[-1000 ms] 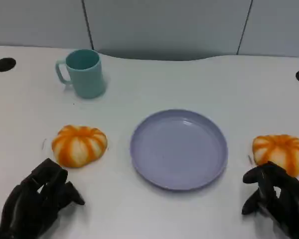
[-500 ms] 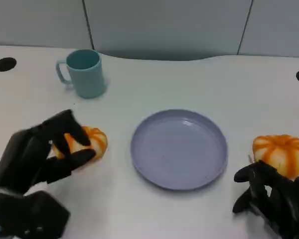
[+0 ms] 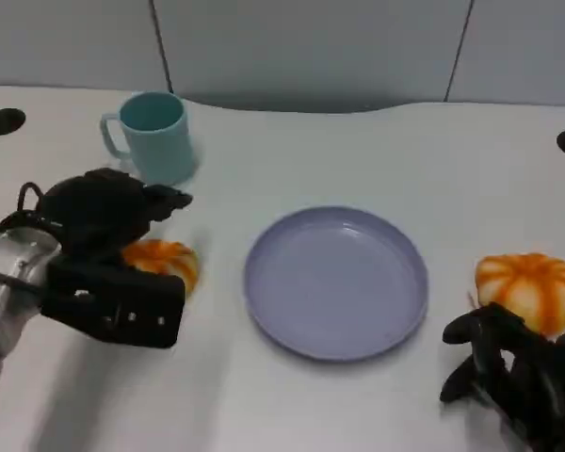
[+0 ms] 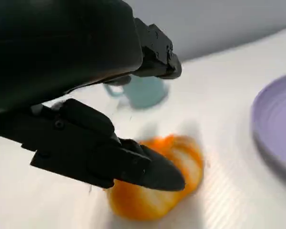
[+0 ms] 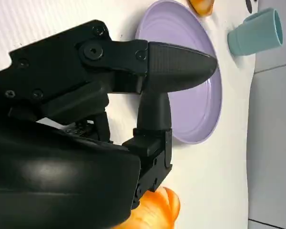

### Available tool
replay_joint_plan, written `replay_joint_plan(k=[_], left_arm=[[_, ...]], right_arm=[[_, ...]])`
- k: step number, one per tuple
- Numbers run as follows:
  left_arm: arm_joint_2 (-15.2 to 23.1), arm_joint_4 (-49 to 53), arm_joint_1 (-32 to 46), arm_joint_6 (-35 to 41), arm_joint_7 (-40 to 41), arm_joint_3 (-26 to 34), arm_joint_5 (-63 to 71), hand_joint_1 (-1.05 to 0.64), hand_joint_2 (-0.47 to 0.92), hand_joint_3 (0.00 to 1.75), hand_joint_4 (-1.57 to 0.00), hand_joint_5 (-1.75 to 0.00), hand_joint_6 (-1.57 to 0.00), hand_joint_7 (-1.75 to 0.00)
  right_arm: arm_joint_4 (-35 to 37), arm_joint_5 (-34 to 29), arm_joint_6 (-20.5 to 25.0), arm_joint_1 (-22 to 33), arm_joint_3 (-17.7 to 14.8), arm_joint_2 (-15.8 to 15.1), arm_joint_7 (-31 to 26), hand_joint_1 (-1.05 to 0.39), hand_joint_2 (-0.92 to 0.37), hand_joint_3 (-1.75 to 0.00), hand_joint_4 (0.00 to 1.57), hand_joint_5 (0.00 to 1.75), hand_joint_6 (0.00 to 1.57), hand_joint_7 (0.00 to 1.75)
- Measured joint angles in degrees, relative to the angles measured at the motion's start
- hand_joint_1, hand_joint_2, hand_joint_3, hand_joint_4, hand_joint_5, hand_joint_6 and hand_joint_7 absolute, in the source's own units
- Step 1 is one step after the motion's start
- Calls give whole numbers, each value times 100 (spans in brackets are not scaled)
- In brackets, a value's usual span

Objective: Grasp the bread from the table and place it into the plate.

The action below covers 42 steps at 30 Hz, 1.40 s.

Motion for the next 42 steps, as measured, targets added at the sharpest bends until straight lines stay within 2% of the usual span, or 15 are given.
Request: replay_joint_plan(k=[7,18,19,20,21,24,25,26,27,28,29,30,33,37,42], left_arm=[[-523,1741,-845,456,-29,-822,-67,-89,87,1,0,0,-8,-2],[-885,2610,-1050,582,312,-1374,-287,-86,86,0,-5,-2,-12,-2],[-914,2655,-1052,607,369,-1406,-309,-84,85,0,-6,-3,-13,-2],[-942,2695,-1058,643,431,-1436,-322,-57,80,0,-22,-13,-32,-9],[-980,2746,-1060,685,538,-1444,-350,-47,78,0,-28,-16,-39,-11],[-1114,2895,-1054,847,905,-1393,-557,-38,76,0,-32,-20,-46,-12],[-1128,2910,-1054,861,965,-1389,-588,-31,84,1,-31,-90,-41,-71],[-1130,2926,-1043,847,1088,-1370,-665,-27,88,1,-31,-140,-29,-129],[-1130,2939,-1001,818,1284,-1340,-735,-25,90,1,-37,-157,-27,-151],[-1128,2949,-947,782,1540,-1321,-773,-24,91,1,-42,-166,-27,-163],[-1127,2955,-887,742,1836,-1323,-776,-23,92,2,-55,-171,-36,-170],[-1127,2966,-843,705,2072,-1327,-779,-23,92,2,-60,-173,-39,-172],[-1127,3008,-746,622,2495,-1314,-836,-23,92,2,-65,-174,-41,-174],[-1127,3024,-720,588,2613,-1319,-916,-19,92,4,-69,-175,-45,-175],[-1130,2988,-519,-243,2496,-194,-2231,-17,92,5,-73,-175,-50,-175]], right_arm=[[4,16,-31,14,-7,3,42,-32,-92,-60,56,175,39,167],[-101,1,-6,109,2,-1,14,-32,-92,-60,52,175,38,168],[-103,1,-4,111,2,-1,14,-32,-92,-60,52,175,38,168],[-104,1,0,111,2,-2,14,-32,-92,-60,53,175,38,168],[-108,0,2,113,2,-4,14,-32,-92,-61,54,175,37,168],[-114,-11,-7,124,11,-17,15,-32,-92,-61,55,175,37,168],[-115,-11,-10,128,12,-19,15,-32,-92,-60,55,175,37,168],[-116,-11,-10,130,12,-20,14,-32,-92,-60,55,175,37,168],[-119,-11,-10,133,12,-20,13,-32,-92,-60,55,175,37,168],[-124,-7,-10,143,7,-20,11,-32,-92,-60,56,175,37,168],[-128,1,-9,151,0,-20,9,-32,-92,-59,56,175,37,167],[-135,4,-7,159,-6,-20,7,-32,-92,-59,56,175,37,167],[-165,8,-3,192,-8,-20,-3,-33,-92,-59,57,175,37,167],[-189,8,5,215,-7,-20,-5,-32,-92,-60,57,175,38,167],[-213,15,9,229,-13,-14,-21,-32,-92,-60,56,175,38,168]])
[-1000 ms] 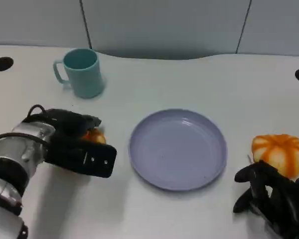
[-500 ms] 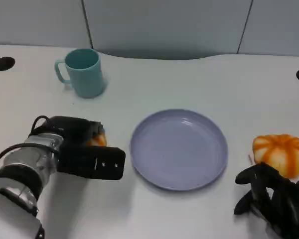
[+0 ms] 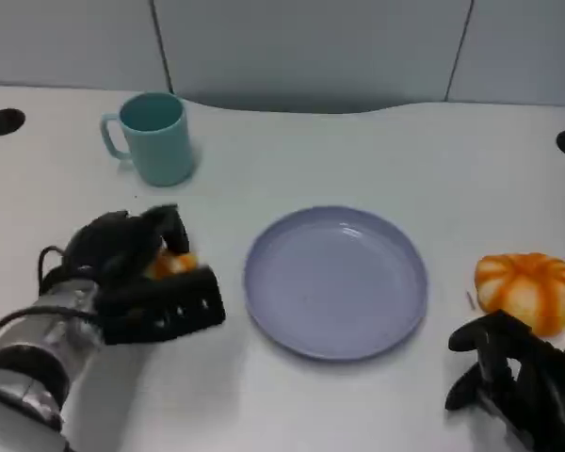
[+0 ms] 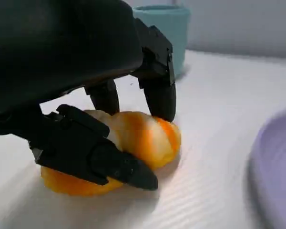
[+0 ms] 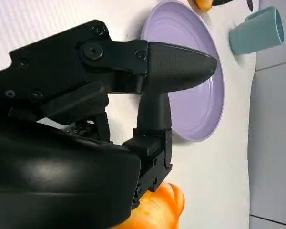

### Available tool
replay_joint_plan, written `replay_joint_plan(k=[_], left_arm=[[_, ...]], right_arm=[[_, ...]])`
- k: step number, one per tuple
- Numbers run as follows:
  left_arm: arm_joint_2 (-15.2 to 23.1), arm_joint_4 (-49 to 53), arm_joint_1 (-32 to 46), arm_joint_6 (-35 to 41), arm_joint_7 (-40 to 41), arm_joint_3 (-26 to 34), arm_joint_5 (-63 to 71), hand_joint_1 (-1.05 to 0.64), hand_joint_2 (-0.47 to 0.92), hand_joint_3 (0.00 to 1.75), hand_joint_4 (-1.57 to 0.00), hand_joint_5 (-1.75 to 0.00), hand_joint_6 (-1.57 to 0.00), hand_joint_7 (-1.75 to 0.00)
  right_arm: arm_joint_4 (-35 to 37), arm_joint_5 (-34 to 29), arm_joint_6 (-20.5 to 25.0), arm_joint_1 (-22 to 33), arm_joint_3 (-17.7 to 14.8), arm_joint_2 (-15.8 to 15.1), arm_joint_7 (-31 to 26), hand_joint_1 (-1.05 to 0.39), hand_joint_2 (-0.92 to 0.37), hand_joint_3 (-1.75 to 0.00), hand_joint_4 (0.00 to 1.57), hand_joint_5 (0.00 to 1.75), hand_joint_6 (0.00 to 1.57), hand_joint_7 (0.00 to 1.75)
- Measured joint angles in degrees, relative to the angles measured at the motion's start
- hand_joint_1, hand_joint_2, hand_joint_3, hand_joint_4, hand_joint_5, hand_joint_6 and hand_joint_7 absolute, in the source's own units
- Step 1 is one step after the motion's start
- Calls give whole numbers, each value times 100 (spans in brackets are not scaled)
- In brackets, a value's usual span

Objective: Grasp the bread from the table and place it into the plate.

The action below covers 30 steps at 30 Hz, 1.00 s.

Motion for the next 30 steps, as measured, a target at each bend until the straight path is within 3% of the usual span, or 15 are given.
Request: replay_joint_plan(k=[2,4,8,14,23,27,30], left_arm=[[11,-54,-1,-209,-87,201,-237,-21,92,9,-71,-175,-48,-175],[7,-87,14,-435,-219,407,-482,-11,90,10,-71,-175,-51,-175],[-135,-371,-45,-1048,-973,1124,-1441,-8,90,9,-73,-175,-53,-175],[-597,-916,-475,-1069,-2115,1684,-2382,-9,89,6,-82,-175,-62,-175],[-1347,-1156,-663,-1496,-2309,1010,-1815,-11,87,6,-89,-175,-69,-175],[-1411,-1152,-743,-1498,-2301,948,-1781,-12,86,6,-93,-175,-71,-175],[-1503,-953,-879,-1411,-2212,562,-1344,-15,86,7,-93,-175,-70,-175]], right_arm=[[-3,-1,9,-1,5,5,-21,-32,-92,-60,56,175,38,167],[-7,-6,11,-2,10,8,-23,-33,-92,-59,55,175,37,167],[-6,-23,11,-15,28,-3,-24,-33,-92,-60,54,175,37,168],[20,-35,14,-81,43,-17,-23,-32,-92,-61,53,175,36,168],[34,13,127,-135,11,39,-34,-32,-92,-61,52,175,36,169],[41,16,126,-135,3,42,-32,-32,-92,-60,53,175,35,168],[73,19,109,-146,-6,44,-41,-33,-92,-59,52,175,35,167]])
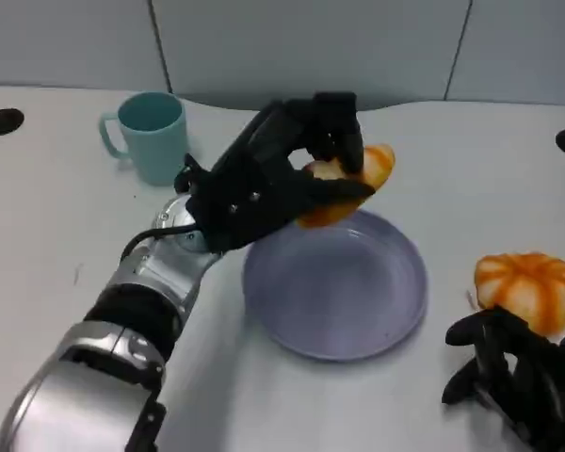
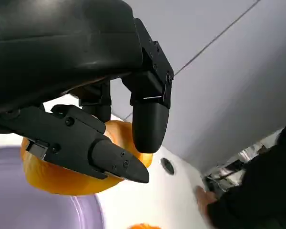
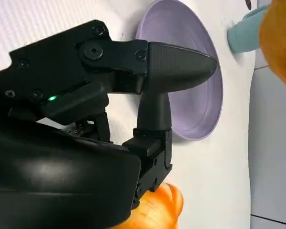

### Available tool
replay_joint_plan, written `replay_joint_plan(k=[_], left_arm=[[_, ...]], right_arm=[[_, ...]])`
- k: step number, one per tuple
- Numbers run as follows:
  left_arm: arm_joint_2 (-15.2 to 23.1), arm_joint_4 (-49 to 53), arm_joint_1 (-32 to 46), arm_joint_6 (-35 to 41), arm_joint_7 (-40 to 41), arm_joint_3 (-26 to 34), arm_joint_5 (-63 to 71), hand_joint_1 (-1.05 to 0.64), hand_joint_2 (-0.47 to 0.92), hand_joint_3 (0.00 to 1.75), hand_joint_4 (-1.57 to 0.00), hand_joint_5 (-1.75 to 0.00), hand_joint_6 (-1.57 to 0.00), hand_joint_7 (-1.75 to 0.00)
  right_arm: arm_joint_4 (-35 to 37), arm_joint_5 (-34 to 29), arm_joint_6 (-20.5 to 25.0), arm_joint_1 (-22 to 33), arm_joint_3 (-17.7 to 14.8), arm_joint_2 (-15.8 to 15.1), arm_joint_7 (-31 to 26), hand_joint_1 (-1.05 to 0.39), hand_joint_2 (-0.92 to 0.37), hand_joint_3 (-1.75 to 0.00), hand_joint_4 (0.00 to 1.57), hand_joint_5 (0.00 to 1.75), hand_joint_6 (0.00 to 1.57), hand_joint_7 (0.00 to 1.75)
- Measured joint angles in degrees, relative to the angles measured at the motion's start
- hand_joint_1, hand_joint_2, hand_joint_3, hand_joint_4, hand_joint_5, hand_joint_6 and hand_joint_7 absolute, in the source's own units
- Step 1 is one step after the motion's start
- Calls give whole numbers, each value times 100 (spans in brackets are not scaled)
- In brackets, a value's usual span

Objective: Grasp the bread from the table and place it into the plate.

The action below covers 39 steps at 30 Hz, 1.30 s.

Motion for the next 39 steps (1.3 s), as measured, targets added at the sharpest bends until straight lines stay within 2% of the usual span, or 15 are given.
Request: replay_joint_plan(k=[3,4,6,7,9,10,13,14,17,18,20,22,29,36,39], left_arm=[[-212,277,36,145,3,-380,397,-16,85,7,-92,-175,-69,-175],[-278,309,59,148,4,-429,449,-29,88,8,-81,-175,-57,-175],[-276,322,18,228,78,-661,725,-36,89,8,-76,-175,-50,-175],[-238,329,3,284,120,-793,886,-45,91,6,-53,-168,-39,-153],[-118,356,-13,337,171,-1042,1185,-49,92,4,-41,-166,-36,-138],[-54,365,-20,337,179,-1135,1310,-55,92,8,-28,-121,-33,-96],[101,402,-118,335,168,-1395,1578,-66,92,14,-15,-66,-35,-33],[140,403,-167,334,161,-1483,1686,-69,92,16,-12,-60,-34,-26],[179,403,-239,333,188,-1659,1831,-71,92,17,-10,-54,-33,-19],[178,403,-240,331,196,-1682,1868,-80,92,25,-5,-33,-23,-13],[186,403,-252,335,284,-1801,1993,-91,92,36,-1,-10,-12,-7],[200,402,-294,349,340,-1937,2148,-98,92,45,0,-2,-8,-4],[265,393,-475,276,110,-1806,1942,-104,92,56,0,0,-2,-1],[394,166,-455,-149,-551,-737,603,-98,92,58,0,0,-3,-1],[485,28,-314,-253,-1003,-332,59,-94,92,55,-6,-4,-8,-4]], right_arm=[[-2,-6,7,-16,25,37,-37,-33,-92,-59,52,175,35,167],[-3,-10,11,-24,33,45,-43,-32,-92,-59,52,175,36,167],[0,-23,-21,-16,47,47,-39,-32,-92,-60,53,175,36,168],[5,-28,-51,-4,51,46,-33,-32,-92,-60,53,175,36,168],[25,-23,-109,11,51,46,-1,-32,-92,-61,53,175,36,168],[34,-20,-132,18,49,46,9,-31,-92,-61,52,175,37,168],[31,-17,-139,33,45,46,13,-31,-92,-62,52,175,37,169],[31,-13,-139,36,45,48,17,-31,-92,-62,52,175,37,169],[31,-3,-146,44,45,53,34,-31,-92,-62,53,175,36,169],[31,-2,-147,44,45,54,42,-31,-92,-62,53,175,36,169],[30,0,-148,45,45,55,54,-31,-92,-62,53,175,36,169],[22,3,-136,46,45,56,57,-31,-92,-61,54,175,36,169],[28,8,-131,41,43,57,76,-31,-92,-61,53,175,35,168],[44,-14,-149,32,40,53,63,-32,-92,-60,51,175,36,168],[52,-14,-148,21,41,51,65,-33,-92,-60,53,175,36,167]])
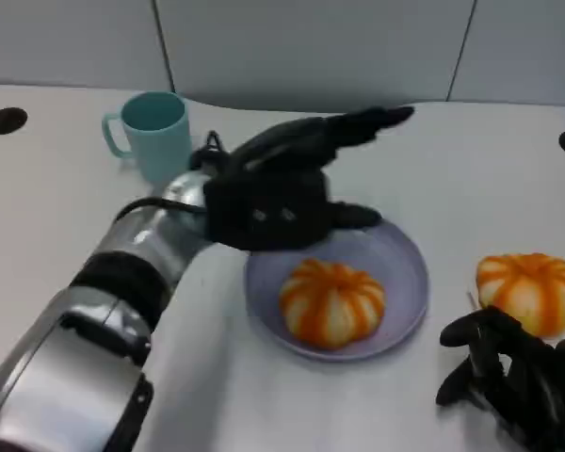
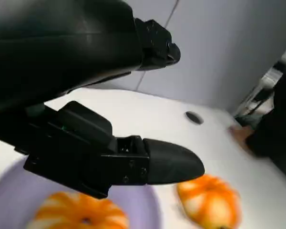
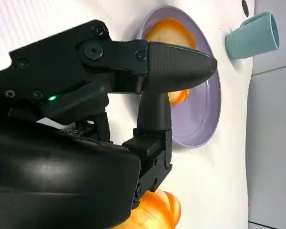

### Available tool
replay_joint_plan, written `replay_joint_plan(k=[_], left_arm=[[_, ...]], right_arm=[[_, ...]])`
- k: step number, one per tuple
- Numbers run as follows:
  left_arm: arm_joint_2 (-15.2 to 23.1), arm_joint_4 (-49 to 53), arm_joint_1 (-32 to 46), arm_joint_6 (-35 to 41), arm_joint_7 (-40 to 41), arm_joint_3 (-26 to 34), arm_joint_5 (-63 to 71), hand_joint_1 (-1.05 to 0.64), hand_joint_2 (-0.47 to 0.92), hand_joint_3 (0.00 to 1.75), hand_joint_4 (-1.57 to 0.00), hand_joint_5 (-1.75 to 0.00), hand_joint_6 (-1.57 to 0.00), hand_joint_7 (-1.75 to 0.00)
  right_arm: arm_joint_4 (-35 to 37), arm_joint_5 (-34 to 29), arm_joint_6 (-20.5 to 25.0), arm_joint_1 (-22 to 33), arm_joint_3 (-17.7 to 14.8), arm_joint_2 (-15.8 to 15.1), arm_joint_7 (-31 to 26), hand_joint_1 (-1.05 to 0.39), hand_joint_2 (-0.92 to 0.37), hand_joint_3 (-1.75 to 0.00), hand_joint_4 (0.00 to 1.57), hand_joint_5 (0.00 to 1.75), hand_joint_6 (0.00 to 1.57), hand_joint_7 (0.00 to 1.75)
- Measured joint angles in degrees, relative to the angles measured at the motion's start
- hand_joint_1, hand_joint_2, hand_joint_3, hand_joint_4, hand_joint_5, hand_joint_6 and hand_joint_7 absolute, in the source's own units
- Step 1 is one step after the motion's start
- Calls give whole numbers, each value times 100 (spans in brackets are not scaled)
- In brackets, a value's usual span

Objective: Grasp the bread from the table and place it into the plate.

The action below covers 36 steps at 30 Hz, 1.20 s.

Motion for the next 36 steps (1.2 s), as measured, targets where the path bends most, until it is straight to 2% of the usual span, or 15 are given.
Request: replay_joint_plan(k=[4,10,12,15,19,20,21,23,24,25,27,28,30,36], left_arm=[[193,-349,587,-11,-1127,821,-1273,-90,92,56,-9,-5,-10,-4],[458,-1386,1878,631,-2903,1892,-3215,-82,92,55,-19,-10,-15,-5],[503,-1678,2360,857,-3250,2135,-3621,-82,92,55,-19,-10,-16,-5],[564,-2181,2955,1263,-3609,2422,-4095,-82,92,47,-37,-14,-31,-5],[672,-2808,3733,1887,-3873,2780,-4671,-82,92,46,-40,-13,-34,-4],[678,-2885,3806,1963,-3887,2802,-4682,-72,92,42,-54,-49,-50,-10],[663,-3064,3938,2161,-3875,2865,-4789,-69,92,41,-51,-76,-55,-10],[482,-3568,4442,2743,-3711,3117,-5319,-67,92,39,-49,-97,-60,-11],[373,-3728,4742,3018,-3617,3201,-5484,-61,92,44,-41,-139,-55,-58],[289,-3773,4996,3185,-3520,3217,-5525,-58,92,43,-39,-157,-45,-98],[181,-3791,5348,3360,-3289,3220,-5484,-53,92,34,-44,-171,-37,-146],[165,-3831,5463,3491,-3148,3219,-5457,-50,92,31,-48,-173,-36,-160],[169,-4015,5598,3844,-2823,3222,-5410,-46,92,28,-52,-174,-35,-171],[165,-4314,5635,4423,-2238,3210,-5251,-40,92,24,-61,-175,-43,-174]], right_arm=[[-6,-2,18,-6,-6,-42,8,-32,-92,-61,52,175,36,168],[-32,-4,67,-7,1,-55,18,-32,-92,-62,50,175,36,168],[-48,-5,96,-1,-9,-57,6,-32,-92,-62,50,175,36,168],[-60,-14,139,-22,14,-56,1,-32,-92,-62,51,175,37,169],[-66,-22,145,3,-3,-107,1,-32,-92,-62,51,175,37,169],[-66,-24,146,3,-3,-115,0,-33,-92,-61,52,175,37,169],[-64,-29,152,-12,14,-115,3,-33,-92,-61,52,175,37,168],[-67,-35,151,-6,28,-127,17,-33,-92,-61,53,175,37,168],[-68,-37,145,12,16,-151,17,-33,-92,-61,53,175,37,168],[-67,-36,137,19,-1,-176,16,-33,-92,-60,53,175,37,168],[-68,-35,159,7,-10,-190,0,-33,-92,-59,52,175,36,167],[-71,-35,191,-5,-9,-188,-13,-33,-92,-59,52,175,36,167],[-91,-43,237,-16,8,-187,-50,-32,-92,-59,52,175,37,167],[-162,-124,244,53,11,-187,-70,-32,-92,-59,53,175,39,168]])
